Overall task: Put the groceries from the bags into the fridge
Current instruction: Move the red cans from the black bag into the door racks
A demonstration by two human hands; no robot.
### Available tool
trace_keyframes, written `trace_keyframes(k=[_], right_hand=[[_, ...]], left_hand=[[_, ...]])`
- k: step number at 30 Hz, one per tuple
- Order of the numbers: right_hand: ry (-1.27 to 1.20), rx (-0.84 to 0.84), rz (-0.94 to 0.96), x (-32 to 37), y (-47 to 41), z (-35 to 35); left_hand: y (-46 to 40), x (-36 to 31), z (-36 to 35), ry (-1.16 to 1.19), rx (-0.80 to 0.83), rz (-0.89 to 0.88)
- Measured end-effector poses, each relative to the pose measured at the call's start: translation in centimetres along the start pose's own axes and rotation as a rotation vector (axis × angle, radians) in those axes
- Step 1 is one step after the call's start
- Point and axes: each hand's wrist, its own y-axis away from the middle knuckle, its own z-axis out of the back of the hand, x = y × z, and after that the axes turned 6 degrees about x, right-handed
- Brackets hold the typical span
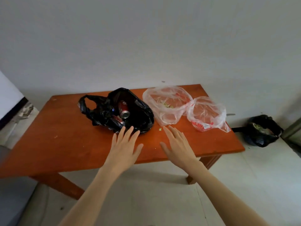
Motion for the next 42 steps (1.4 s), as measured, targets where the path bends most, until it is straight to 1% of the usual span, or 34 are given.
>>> trace_keyframes(k=[5, 10, 13, 15, 17, 20, 22, 25, 27, 30, 34, 38, 42], right_hand=[[-0.041, 0.017, 0.031, 2.8, -7.2, -0.9], [-0.092, 0.062, -0.028, 4.4, -13.5, -3.7], [-0.143, 0.071, -0.106, 5.3, -17.6, -5.5], [-0.182, 0.078, -0.171, 6.0, -20.5, -6.7], [-0.259, 0.103, -0.245, 6.6, -23.3, -8.0], [-0.430, 0.160, -0.403, 7.4, -27.2, -10.2], [-0.489, 0.182, -0.490, 7.5, -29.7, -11.3], [-0.476, 0.120, -0.572, 6.9, -33.2, -12.3], [-0.442, 0.101, -0.586, 6.4, -35.2, -12.9], [-0.417, 0.172, -0.578, 6.4, -37.2, -14.2], [-0.415, 0.249, -0.622, 6.6, -38.5, -16.4], [-0.430, 0.362, -0.604, 6.5, -39.5, -16.6], [-0.493, 0.344, -0.620, 6.1, -39.6, -15.8]], left_hand=[[-4.5, 6.0, 1.2, 0.023, 0.045, 0.049], [-12.1, 11.4, 2.4, -0.048, 0.156, -0.081], [-17.5, 14.3, 2.5, -0.042, 0.167, -0.169], [-20.2, 16.1, 2.0, 0.003, 0.164, -0.247], [-21.9, 17.7, 1.1, 0.050, 0.184, -0.286], [-24.2, 20.0, -0.5, 0.023, 0.272, -0.351], [-25.4, 21.2, -1.5, -0.005, 0.354, -0.391], [-26.1, 22.3, -2.8, -0.108, 0.437, -0.445], [-26.0, 22.6, -3.5, -0.178, 0.473, -0.440], [-26.0, 22.5, -4.4, -0.229, 0.477, -0.430], [-26.3, 22.0, -5.2, -0.269, 0.491, -0.419], [-26.6, 21.7, -5.8, -0.273, 0.473, -0.417], [-26.5, 22.0, -6.0, -0.250, 0.450, -0.432]])
